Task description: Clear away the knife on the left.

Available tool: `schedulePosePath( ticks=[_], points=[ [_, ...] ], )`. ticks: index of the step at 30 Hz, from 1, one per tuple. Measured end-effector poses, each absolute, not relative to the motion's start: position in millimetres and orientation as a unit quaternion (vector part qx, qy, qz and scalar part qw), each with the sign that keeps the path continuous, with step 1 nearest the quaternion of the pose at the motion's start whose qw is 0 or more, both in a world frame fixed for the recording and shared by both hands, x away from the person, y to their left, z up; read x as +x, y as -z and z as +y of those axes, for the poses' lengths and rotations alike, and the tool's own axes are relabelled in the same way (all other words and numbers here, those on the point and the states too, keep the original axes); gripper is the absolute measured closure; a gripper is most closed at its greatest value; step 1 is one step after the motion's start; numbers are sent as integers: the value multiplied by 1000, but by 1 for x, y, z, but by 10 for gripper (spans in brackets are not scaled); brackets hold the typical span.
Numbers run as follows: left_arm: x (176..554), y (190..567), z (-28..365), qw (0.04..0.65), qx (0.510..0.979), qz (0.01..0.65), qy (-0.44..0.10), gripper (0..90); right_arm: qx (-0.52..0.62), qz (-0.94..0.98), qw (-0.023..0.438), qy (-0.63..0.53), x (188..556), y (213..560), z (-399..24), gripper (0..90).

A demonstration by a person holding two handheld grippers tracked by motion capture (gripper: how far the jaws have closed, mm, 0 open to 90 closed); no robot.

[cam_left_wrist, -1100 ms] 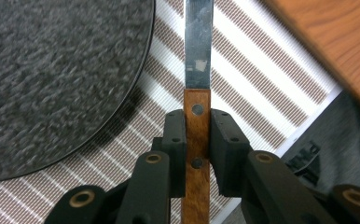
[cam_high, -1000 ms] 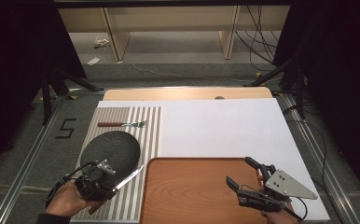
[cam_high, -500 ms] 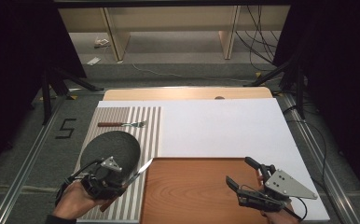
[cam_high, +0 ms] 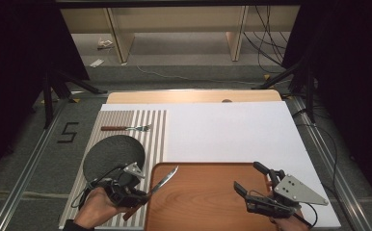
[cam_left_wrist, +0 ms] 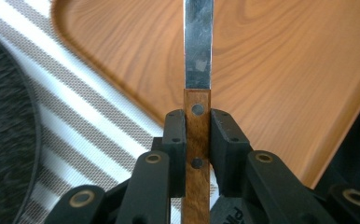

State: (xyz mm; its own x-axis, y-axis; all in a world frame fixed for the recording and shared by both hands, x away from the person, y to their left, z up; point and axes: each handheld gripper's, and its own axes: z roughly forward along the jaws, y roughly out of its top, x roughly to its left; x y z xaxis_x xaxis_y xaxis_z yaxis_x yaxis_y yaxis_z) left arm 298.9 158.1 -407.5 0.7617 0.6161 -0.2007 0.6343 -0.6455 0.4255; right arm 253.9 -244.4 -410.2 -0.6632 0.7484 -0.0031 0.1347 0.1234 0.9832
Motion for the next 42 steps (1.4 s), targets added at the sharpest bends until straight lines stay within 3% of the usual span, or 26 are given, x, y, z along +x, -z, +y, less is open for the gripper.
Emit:
schedulePosePath(
  ticks=[42],
  points=[
    [296, 415, 112, 277, 900, 328, 70, 767, 315, 702, 264, -582, 254, 410, -244, 162]
  ],
)
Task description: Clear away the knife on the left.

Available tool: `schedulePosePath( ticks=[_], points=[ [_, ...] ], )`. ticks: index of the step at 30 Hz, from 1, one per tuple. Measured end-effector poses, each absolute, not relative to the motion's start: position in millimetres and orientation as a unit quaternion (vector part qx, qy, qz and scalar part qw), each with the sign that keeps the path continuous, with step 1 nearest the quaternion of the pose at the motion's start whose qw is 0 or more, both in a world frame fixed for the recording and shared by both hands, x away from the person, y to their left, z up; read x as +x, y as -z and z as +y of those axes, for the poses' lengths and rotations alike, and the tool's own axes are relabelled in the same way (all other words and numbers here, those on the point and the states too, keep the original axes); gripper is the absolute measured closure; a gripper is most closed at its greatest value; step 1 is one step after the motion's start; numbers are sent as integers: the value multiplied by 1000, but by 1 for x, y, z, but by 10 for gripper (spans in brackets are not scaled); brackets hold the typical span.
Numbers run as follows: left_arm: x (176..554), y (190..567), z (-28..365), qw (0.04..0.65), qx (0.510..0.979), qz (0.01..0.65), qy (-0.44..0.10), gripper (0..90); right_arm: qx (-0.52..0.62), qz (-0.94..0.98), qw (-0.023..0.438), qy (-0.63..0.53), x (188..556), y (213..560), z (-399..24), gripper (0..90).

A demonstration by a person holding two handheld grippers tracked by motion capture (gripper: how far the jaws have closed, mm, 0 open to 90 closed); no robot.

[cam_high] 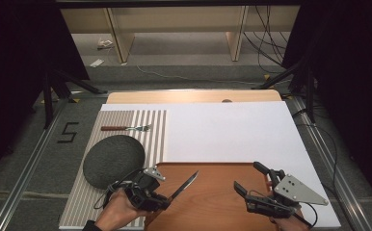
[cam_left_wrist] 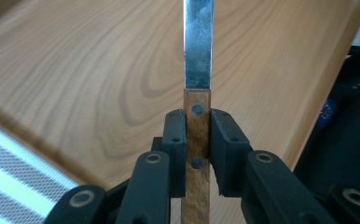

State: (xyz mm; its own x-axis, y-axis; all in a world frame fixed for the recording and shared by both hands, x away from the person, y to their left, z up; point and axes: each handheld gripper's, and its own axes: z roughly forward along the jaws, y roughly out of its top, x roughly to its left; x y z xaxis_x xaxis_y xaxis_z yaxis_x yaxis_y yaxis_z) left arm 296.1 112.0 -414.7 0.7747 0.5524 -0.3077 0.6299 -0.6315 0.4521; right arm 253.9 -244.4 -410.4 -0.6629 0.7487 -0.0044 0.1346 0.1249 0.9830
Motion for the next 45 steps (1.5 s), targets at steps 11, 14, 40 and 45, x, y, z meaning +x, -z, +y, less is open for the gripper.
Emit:
schedulePosePath(
  ticks=[11, 14, 40, 45],
  points=[
    [295, 423, 101, 263, 901, 335, 85, 767, 315, 702, 264, -581, 254, 410, -244, 163],
    [294, 425, 97, 256, 902, 335, 88, 767, 314, 703, 264, -582, 254, 411, -244, 163],
    [300, 458, 76, 193, 907, 351, 130, 764, 314, 702, 263, -582, 254, 410, -244, 164],
    [300, 458, 77, 195, 905, 355, 130, 762, 314, 703, 263, -582, 253, 410, -244, 164]
  ],
)
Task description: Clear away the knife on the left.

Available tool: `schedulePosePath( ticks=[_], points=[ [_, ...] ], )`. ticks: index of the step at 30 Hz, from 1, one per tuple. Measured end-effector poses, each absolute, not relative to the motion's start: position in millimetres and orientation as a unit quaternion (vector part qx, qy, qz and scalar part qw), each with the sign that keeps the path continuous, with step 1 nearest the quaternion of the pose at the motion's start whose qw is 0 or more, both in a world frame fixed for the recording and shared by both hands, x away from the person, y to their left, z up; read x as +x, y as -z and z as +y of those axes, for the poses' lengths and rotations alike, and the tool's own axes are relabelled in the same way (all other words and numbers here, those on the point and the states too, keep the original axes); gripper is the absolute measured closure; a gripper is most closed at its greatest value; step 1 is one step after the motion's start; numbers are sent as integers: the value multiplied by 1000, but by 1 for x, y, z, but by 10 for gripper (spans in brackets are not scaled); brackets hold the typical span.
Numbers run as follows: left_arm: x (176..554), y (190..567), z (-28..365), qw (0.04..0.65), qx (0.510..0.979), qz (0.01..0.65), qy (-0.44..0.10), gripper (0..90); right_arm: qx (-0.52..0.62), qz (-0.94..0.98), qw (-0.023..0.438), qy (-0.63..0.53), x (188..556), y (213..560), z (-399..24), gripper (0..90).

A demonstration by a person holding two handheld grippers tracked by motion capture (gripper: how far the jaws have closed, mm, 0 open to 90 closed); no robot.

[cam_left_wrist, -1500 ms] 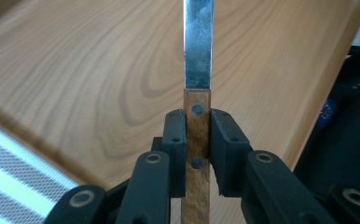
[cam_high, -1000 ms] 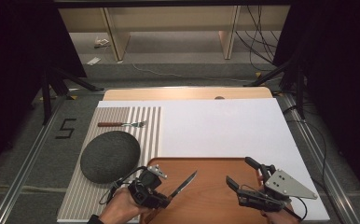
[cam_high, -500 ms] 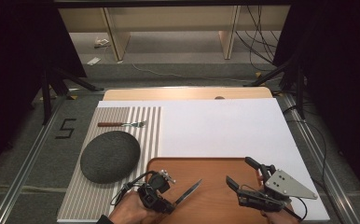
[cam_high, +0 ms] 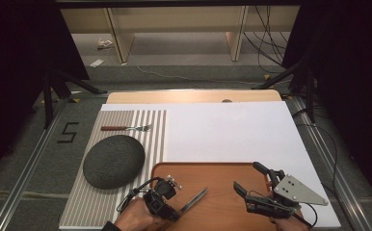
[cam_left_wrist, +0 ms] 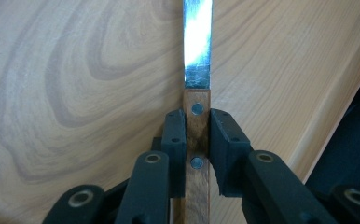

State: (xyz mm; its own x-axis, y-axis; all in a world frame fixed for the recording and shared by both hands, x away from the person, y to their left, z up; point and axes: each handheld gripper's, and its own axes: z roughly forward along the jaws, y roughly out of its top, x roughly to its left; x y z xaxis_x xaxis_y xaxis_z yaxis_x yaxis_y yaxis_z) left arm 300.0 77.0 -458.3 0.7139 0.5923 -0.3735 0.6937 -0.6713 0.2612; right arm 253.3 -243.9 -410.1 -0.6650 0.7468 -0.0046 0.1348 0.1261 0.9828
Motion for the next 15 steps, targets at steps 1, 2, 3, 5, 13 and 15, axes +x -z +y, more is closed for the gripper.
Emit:
schedulePosePath(
  ticks=[1, 2, 3, 5, 13, 15],
  points=[
    [299, 458, 76, 194, 905, 355, 128, 761, 313, 703, 263, -582, 253, 410, -244, 164],
    [299, 458, 76, 193, 906, 354, 128, 758, 313, 701, 263, -584, 253, 410, -244, 164],
    [298, 459, 75, 193, 907, 351, 127, 757, 313, 702, 263, -584, 253, 410, -244, 164],
    [298, 460, 75, 192, 908, 351, 126, 756, 314, 702, 263, -583, 253, 410, -244, 164],
    [297, 440, 79, 278, 895, 329, 113, 510, 314, 702, 263, -582, 254, 410, -244, 164],
    [296, 438, 79, 288, 897, 319, 105, 443, 313, 702, 263, -582, 253, 410, -244, 164]
  ],
)
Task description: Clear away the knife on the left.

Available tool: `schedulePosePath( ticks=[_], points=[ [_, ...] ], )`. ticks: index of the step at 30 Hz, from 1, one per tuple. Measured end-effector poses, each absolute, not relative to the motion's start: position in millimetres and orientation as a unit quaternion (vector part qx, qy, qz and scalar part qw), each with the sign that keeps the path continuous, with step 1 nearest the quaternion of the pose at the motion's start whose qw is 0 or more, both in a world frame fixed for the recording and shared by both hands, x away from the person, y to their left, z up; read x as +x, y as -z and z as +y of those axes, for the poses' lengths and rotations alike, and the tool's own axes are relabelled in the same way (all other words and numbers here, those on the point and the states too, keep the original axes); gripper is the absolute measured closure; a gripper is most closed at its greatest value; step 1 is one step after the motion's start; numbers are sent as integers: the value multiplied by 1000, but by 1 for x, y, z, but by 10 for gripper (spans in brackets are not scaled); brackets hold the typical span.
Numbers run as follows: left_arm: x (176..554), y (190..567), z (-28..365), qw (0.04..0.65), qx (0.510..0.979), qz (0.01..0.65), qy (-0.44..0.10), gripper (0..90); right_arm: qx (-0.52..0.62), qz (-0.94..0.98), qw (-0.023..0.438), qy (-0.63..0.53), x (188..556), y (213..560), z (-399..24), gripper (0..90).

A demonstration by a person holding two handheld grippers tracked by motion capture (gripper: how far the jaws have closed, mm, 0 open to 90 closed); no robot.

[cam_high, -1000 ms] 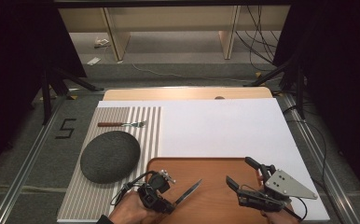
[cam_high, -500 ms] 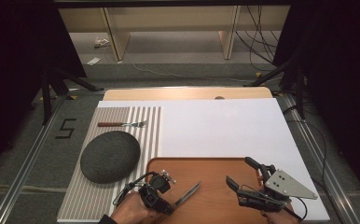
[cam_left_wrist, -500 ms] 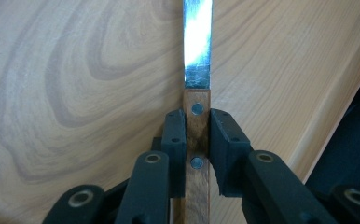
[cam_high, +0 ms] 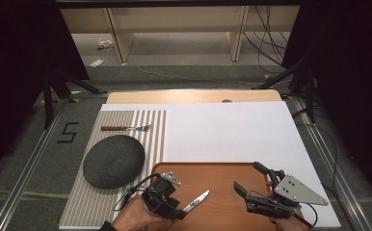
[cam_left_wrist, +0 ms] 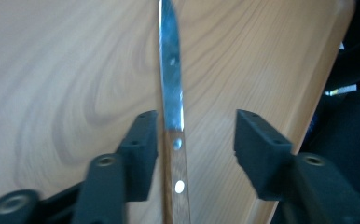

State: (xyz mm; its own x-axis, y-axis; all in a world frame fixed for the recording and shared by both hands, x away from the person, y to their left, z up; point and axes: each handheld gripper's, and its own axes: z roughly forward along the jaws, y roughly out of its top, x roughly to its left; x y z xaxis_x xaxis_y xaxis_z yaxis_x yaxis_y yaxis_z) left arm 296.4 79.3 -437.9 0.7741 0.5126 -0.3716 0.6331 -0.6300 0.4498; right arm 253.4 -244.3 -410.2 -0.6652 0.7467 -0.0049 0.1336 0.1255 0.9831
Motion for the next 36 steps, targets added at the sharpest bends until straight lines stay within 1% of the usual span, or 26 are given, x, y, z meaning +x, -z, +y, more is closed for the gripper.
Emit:
schedulePosePath(
  ticks=[1, 3, 5, 7, 9, 12, 20, 25, 36],
  points=[
    [295, 436, 78, 297, 897, 313, 94, 443, 313, 702, 263, -582, 253, 410, -244, 164],
    [292, 434, 75, 305, 899, 303, 79, 330, 313, 702, 263, -583, 253, 410, -244, 164],
    [289, 435, 71, 298, 906, 292, 76, 274, 313, 703, 263, -582, 253, 410, -244, 164],
    [287, 436, 68, 292, 912, 280, 67, 271, 313, 702, 263, -582, 253, 410, -244, 164],
    [284, 437, 65, 287, 917, 269, 63, 369, 313, 702, 263, -583, 253, 410, -244, 164],
    [282, 438, 62, 280, 925, 253, 44, 549, 314, 702, 264, -582, 254, 410, -244, 164],
    [278, 447, 50, 242, 941, 233, 40, 804, 313, 703, 263, -582, 254, 410, -244, 164],
    [277, 454, 44, 223, 950, 214, 35, 886, 314, 704, 263, -580, 254, 411, -244, 164],
    [280, 458, 43, 217, 950, 223, 26, 894, 314, 703, 262, -581, 254, 411, -244, 164]
  ],
)
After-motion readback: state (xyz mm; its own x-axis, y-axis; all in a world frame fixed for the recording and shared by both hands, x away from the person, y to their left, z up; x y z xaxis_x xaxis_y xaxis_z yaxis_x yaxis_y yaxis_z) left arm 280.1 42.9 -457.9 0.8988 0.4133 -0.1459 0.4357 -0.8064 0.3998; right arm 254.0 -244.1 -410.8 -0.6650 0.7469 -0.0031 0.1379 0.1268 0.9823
